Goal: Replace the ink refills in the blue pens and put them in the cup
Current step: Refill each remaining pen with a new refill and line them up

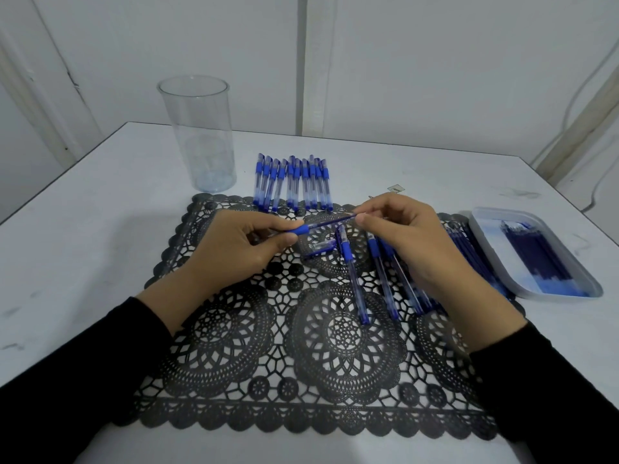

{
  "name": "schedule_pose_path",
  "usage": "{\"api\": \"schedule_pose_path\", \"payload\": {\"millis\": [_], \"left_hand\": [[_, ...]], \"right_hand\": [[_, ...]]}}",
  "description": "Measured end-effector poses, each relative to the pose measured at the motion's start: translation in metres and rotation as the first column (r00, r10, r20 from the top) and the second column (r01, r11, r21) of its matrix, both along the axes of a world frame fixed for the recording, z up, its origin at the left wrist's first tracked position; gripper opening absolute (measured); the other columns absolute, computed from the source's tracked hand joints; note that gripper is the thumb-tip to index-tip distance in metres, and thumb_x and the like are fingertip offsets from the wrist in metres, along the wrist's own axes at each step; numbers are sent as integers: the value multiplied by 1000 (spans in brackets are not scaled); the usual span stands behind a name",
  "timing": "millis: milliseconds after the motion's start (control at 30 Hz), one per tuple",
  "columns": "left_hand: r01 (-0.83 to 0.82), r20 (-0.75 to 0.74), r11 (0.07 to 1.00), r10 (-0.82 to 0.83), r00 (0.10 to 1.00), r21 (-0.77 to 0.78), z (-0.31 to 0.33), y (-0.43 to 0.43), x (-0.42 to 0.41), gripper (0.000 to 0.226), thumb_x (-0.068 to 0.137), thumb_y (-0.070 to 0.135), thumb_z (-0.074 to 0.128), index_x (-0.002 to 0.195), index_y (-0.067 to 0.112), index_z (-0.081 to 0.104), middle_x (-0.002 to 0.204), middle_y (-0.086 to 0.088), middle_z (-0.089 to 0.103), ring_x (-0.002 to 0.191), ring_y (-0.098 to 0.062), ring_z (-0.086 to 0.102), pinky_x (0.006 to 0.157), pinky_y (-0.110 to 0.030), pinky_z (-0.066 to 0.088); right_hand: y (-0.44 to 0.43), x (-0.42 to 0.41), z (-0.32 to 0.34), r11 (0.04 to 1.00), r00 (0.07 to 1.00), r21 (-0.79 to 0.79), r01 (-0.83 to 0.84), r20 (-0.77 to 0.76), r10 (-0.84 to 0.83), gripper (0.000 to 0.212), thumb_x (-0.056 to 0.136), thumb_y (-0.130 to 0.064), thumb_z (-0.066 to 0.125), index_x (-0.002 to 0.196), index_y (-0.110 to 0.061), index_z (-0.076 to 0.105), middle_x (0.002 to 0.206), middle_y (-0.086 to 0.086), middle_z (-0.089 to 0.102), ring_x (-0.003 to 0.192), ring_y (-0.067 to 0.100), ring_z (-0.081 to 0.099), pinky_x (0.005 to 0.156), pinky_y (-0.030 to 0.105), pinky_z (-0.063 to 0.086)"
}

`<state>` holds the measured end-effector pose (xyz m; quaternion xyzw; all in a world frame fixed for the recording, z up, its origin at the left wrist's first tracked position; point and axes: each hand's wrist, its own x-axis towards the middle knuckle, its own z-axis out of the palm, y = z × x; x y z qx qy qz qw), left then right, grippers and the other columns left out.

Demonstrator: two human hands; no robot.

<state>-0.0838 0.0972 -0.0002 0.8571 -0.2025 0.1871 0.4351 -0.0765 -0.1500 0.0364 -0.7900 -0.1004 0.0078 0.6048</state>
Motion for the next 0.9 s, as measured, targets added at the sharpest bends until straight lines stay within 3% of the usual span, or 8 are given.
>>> {"api": "schedule_pose_path", "payload": {"millis": [100, 167, 267, 367, 567, 733, 900], "left_hand": [[-16, -13, 1000, 16, 1000, 3, 0, 1, 1, 30, 83, 18, 76, 112, 22, 73, 96, 14, 74, 77, 8, 65, 67, -5, 44], [-36, -13, 999, 36, 999, -4, -1, 2, 2, 28, 84, 19, 76, 112, 22, 74, 93, 15, 74, 75, 7, 65, 66, -6, 45], [-58, -7, 998, 58, 998, -32, -2, 3, 3, 26, 84, 21, 76, 110, 22, 75, 87, 13, 75, 74, -2, 70, 66, -16, 53], [-68, 10, 997, 68, 998, -38, -2, 2, 2, 25, 84, 20, 76, 109, 21, 76, 85, 12, 75, 73, -5, 70, 67, -21, 57], [-61, 34, 997, 63, 997, -48, -1, 1, 2, 28, 84, 17, 76, 110, 26, 72, 86, 18, 73, 75, -2, 69, 67, -9, 49], [-57, 27, 996, 60, 998, -72, 0, -2, 1, 27, 84, 18, 75, 110, 25, 73, 87, 10, 76, 75, -8, 71, 68, -12, 51], [-61, -15, 997, 60, 998, -47, 2, -3, 1, 27, 85, 22, 75, 110, 30, 72, 88, 15, 75, 79, -8, 71, 73, -19, 56]], "right_hand": [[-4, 1, 4, 994, 999, 111, 24, -43, -19, 7, 88, -10, 67, 86, -17, 70, 77, -3, 63, 66, 0, 56, 60, 12, 43], [-7, 3, 4, 978, 996, 204, 50, -82, -33, 9, 89, -10, 66, 84, -17, 67, 80, -5, 65, 68, 5, 57, 61, 20, 41], [-7, 5, 4, 914, 983, 403, 50, -182, 26, 8, 92, -10, 61, 88, -16, 62, 94, 2, 67, 73, 11, 62, 62, 24, 44], [-4, 3, 4, 834, 965, 551, 38, -238, 113, 9, 93, -8, 58, 90, -16, 60, 89, 2, 68, 77, 13, 66, 64, 23, 49], [1, 2, 3, 807, 966, 590, 23, -222, 135, 13, 81, -8, 67, 90, -17, 66, 86, -2, 70, 77, 10, 64, 64, 22, 47], [4, 2, 5, 734, 980, 671, 101, -194, 42, 13, 77, -9, 70, 89, -14, 68, 97, 0, 70, 68, 9, 54, 53, 19, 40], [-8, 4, 15, 694, 986, 703, 154, -154, -63, 17, 81, -13, 70, 96, -20, 72, 97, -3, 70, 68, 7, 52, 55, 20, 37]]}}
